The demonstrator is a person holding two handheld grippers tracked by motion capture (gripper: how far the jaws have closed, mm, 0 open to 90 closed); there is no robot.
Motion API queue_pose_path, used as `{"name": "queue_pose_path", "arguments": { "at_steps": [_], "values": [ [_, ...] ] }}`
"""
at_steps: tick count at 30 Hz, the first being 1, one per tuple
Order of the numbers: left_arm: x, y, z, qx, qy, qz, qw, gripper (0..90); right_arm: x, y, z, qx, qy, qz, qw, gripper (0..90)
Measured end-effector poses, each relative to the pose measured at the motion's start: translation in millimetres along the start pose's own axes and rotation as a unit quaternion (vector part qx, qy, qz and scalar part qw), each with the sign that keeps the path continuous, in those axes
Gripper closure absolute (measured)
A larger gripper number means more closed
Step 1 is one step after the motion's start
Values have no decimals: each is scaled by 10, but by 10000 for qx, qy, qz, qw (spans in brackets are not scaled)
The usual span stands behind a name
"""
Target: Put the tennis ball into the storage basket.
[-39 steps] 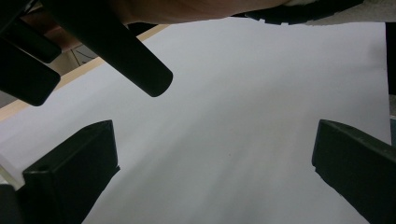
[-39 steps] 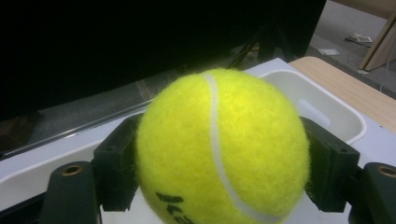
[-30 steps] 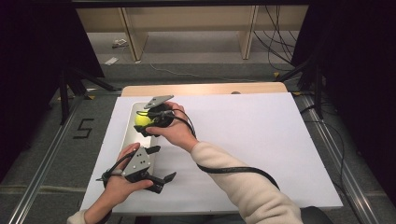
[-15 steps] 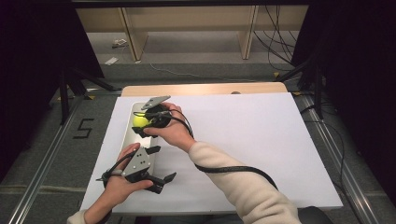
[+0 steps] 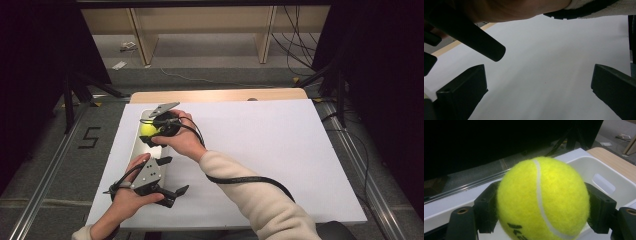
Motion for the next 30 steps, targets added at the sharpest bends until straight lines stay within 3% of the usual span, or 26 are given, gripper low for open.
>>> {"name": "queue_pose_path", "arguments": {
  "at_steps": [30],
  "values": [
    [6,-5,7,12,-28,-15,10000,0,141,-2,6,21,32,-141,9999,260]
  ]
}}
Point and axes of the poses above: each handheld gripper's, and its own axes: x roughly forward along the jaws, y roughly out of its top, z roughly to its right, the point moved 6 cm from there along x, roughly forward along the jaws, and after that the axes turned 1 degree about y, right-handed, at the moved point
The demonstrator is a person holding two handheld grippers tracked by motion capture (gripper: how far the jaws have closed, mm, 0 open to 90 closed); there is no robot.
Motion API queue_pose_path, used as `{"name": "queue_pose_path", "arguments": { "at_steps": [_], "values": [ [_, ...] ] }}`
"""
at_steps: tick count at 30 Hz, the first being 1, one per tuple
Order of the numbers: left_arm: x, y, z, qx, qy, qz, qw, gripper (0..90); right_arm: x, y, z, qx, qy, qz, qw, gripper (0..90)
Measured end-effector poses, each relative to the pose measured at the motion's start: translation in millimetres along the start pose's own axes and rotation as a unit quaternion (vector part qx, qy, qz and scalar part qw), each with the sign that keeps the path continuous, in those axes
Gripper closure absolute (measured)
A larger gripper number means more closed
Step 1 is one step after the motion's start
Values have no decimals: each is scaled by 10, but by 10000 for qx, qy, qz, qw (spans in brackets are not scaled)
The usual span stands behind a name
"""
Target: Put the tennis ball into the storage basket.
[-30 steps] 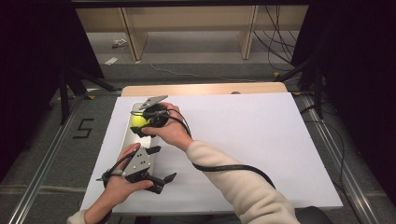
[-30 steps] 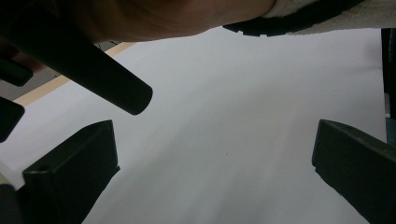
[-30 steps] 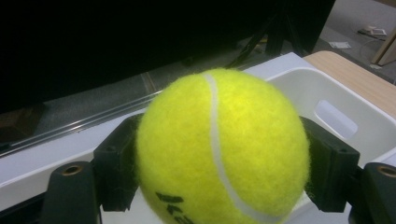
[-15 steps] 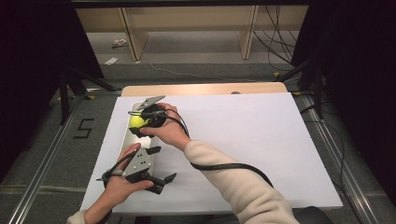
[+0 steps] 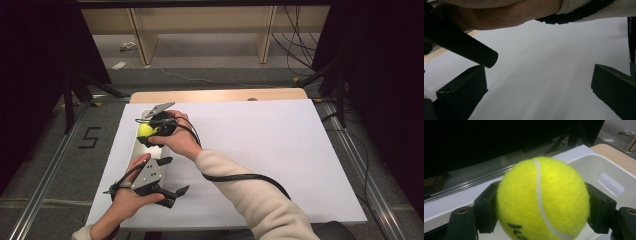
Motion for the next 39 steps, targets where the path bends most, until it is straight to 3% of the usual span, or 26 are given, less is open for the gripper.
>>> {"name": "queue_pose_path", "arguments": {
  "at_steps": [39],
  "values": [
    [1,0,10,12,-34,-7,10000,0,150,-60,-1,-85,-36,-175,9998,259]
  ]
}}
Point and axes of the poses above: each handheld gripper's, and its own axes: x roughly forward along the jaws, y roughly out of its top, z roughly to its right, the point moved 6 cm from there along x, roughly forward along the jaws, and after that the axes turned 1 degree about y, right-handed, at the moved point
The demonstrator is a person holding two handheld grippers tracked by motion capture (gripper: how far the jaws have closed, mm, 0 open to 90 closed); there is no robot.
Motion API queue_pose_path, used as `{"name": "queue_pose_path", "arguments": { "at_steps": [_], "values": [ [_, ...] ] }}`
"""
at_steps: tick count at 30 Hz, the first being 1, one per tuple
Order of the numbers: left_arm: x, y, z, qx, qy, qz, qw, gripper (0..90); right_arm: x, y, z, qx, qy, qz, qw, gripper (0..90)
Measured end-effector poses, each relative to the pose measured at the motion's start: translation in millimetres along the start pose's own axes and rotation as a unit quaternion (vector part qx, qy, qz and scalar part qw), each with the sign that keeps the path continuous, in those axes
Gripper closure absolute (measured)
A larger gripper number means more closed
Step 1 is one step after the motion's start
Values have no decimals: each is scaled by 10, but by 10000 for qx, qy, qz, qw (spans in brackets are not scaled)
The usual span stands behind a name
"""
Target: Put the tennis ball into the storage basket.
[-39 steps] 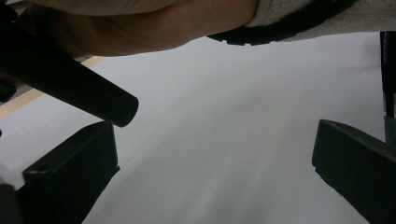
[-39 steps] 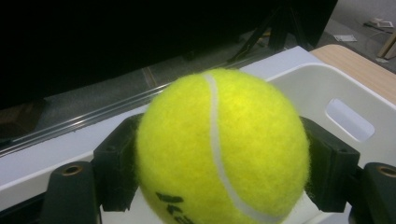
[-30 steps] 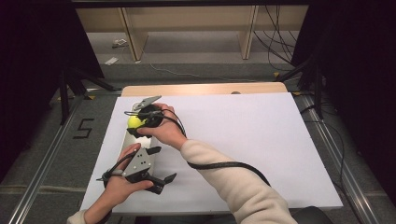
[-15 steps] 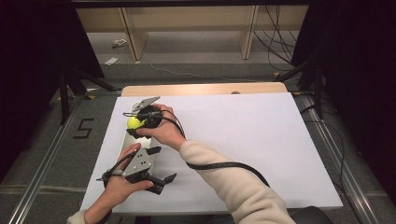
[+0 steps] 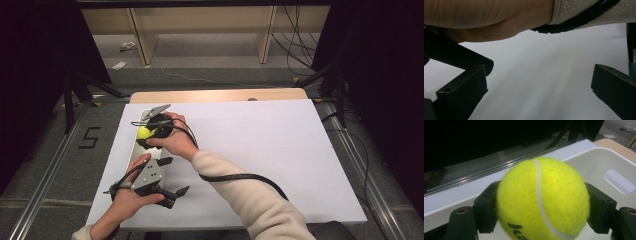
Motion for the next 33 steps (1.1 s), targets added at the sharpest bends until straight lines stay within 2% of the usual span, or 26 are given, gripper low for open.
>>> {"name": "queue_pose_path", "arguments": {
  "at_steps": [33],
  "values": [
    [1,-4,4,16,-23,-21,10000,0,54,-50,20,29,-69,-13,10000,255]
  ]
}}
Point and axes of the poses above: each handheld gripper's, and its own axes: x roughly forward along the jaws, y roughly out of its top, z roughly to its right, the point moved 6 cm from there along x, roughly forward along the jaws, and after that the axes turned 1 degree about y, right-handed, at the moved point
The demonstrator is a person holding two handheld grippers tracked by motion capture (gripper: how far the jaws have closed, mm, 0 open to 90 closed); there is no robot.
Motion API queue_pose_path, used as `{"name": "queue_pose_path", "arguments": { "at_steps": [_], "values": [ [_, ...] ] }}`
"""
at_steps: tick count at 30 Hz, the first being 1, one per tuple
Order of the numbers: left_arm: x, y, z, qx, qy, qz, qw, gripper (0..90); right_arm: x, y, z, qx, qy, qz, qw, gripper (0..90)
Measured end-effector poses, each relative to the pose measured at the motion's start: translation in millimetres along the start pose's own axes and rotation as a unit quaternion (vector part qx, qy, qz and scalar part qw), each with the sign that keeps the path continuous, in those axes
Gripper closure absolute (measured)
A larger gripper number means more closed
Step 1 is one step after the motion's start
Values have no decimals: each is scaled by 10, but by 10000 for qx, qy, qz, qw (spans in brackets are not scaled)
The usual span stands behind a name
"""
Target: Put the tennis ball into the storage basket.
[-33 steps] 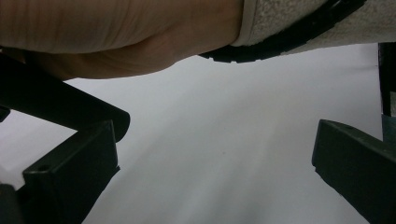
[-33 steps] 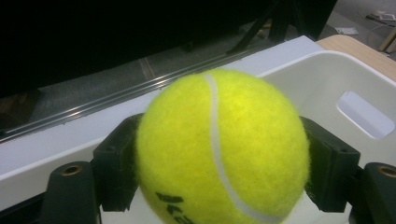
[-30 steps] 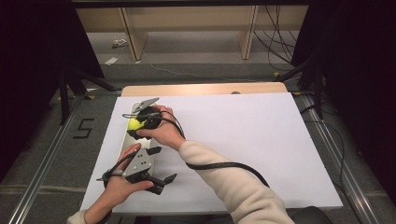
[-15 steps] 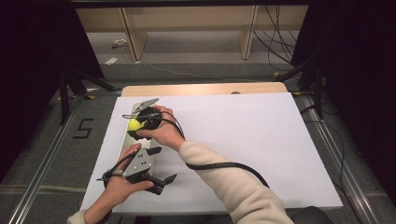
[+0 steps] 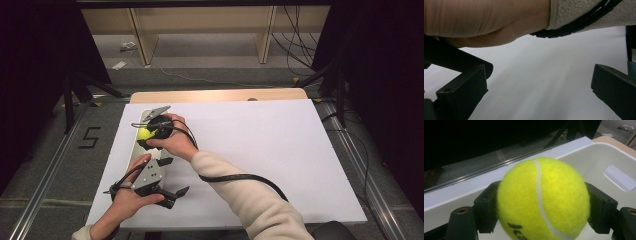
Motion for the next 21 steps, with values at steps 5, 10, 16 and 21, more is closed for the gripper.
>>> {"name": "queue_pose_path", "arguments": {
  "at_steps": [5,10,16,21],
  "values": [
    [0,0,1,-3,-3,4,10000,0,8,-19,0,8,-10,-38,10000,252],
    [-1,1,1,-2,-2,2,10000,0,16,-22,-3,2,-28,-43,10000,248],
    [-1,1,1,-2,-4,4,10000,0,9,-12,1,-18,-44,-22,10000,245],
    [-2,3,2,-3,-6,12,10000,0,-7,21,9,1,-113,104,9999,216]
  ]
}}
Point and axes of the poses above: each handheld gripper's, and its own axes: x roughly forward along the jaws, y roughly out of its top, z roughly to its right, the point moved 6 cm from there along x, roughly forward along the jaws, and after that the axes turned 1 degree about y, right-handed, at the moved point
